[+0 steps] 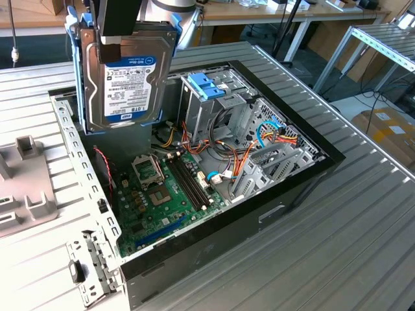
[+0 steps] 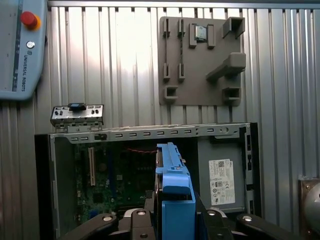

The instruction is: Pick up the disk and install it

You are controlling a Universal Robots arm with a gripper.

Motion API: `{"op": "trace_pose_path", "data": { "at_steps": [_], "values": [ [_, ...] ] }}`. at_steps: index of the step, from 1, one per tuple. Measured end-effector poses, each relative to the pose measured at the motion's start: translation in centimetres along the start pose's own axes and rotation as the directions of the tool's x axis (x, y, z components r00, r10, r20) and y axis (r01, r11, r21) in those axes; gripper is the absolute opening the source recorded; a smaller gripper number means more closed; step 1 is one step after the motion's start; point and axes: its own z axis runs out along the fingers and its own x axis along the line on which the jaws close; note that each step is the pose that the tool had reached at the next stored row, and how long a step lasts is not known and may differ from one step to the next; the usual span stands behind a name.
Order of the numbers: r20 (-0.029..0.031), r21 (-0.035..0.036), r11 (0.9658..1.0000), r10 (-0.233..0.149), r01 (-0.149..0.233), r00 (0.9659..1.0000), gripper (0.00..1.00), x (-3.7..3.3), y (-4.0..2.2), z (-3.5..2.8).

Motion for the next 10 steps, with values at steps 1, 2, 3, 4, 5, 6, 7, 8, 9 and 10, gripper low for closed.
{"op": "trace_pose_path", "data": {
  "at_steps": [1, 2, 3, 4, 5, 6, 7, 8, 9, 10],
  "values": [
    [0.0001, 0.0, 1.0, 0.0, 0.0, 1.0, 0.37, 0.02, -0.05, 0.02],
    [0.0001, 0.0, 1.0, 0.0, 0.0, 1.0, 0.37, 0.04, -0.12, 0.04],
    [0.0, 0.0, 1.0, 0.0, 0.0, 1.0, 0.37, 0.06, -0.17, 0.05],
    [0.0, 0.0, 1.0, 0.0, 0.0, 1.0, 0.37, 0.08, -0.27, 0.08],
    [0.0001, 0.0001, 1.0, 0.0, 0.0, 1.0, 0.37, 0.11, -0.37, 0.11],
    [0.0, 0.0, 1.0, 0.0, 0.0, 1.0, 0.37, 0.13, -0.43, 0.12],
    [0.0, 0.0, 1.0, 0.0, 0.0, 1.0, 0.37, 0.14, -0.48, 0.14],
    [0.0, 0.0, 1.0, 0.0, 0.0, 1.0, 0.37, 0.16, -0.54, 0.15],
    [0.0, 0.0, 1.0, 0.0, 0.0, 1.0, 0.37, 0.17, -0.6, 0.17],
    [0.0001, 0.0, 1.0, 0.0, 0.0, 1.0, 0.37, 0.2, -0.68, 0.19]
  ]
}}
